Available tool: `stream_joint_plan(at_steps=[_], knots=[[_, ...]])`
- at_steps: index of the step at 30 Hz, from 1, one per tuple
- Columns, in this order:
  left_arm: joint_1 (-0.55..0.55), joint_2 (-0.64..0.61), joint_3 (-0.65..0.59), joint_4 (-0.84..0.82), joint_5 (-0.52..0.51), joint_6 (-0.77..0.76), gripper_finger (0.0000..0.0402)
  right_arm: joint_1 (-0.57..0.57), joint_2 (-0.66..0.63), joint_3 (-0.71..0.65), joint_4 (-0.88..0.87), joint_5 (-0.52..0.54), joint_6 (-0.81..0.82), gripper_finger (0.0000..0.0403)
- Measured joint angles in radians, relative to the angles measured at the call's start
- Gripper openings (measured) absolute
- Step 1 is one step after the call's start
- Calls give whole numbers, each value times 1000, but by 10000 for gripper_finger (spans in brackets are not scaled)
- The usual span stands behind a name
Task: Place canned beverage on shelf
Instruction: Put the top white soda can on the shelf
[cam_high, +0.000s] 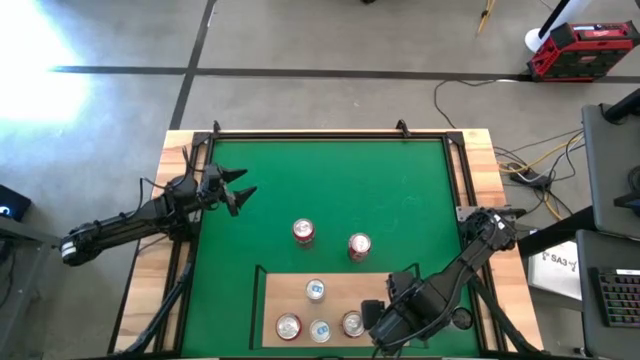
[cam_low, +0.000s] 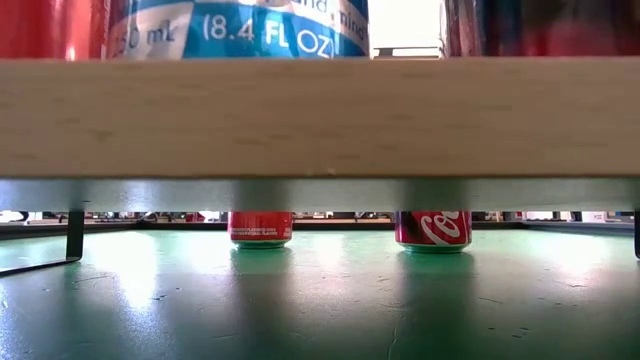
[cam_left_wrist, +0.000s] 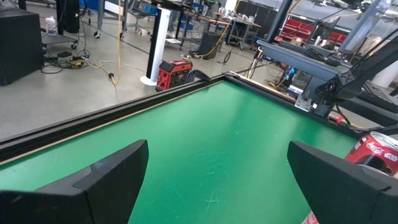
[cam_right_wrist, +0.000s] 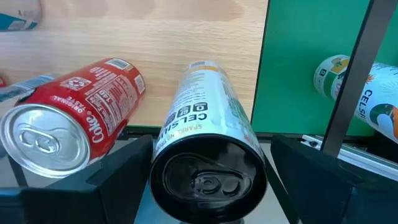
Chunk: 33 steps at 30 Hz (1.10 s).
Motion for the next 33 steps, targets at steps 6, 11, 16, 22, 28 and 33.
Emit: stream_joint_plan(at_steps=[6, 11, 16, 22, 28, 33], knots=[[0, 0, 0, 0, 0, 0, 369, 2, 0, 0, 20, -1, -7, 320], [0, 0, 0, 0, 0, 0, 369, 2, 0, 0, 34, -19, -9, 320], [0, 0, 0, 0, 0, 0, 369, 5, 0, 0, 42, -21, -6, 317], [0, 0, 0, 0, 0, 0, 369, 5, 0, 0, 34, -22, 5, 284], [0, 0, 0, 0, 0, 0, 369, 4, 0, 0, 44, -32, 8, 260], [0, 0, 0, 0, 0, 0, 369, 6, 0, 0, 53, -45, 8, 272]])
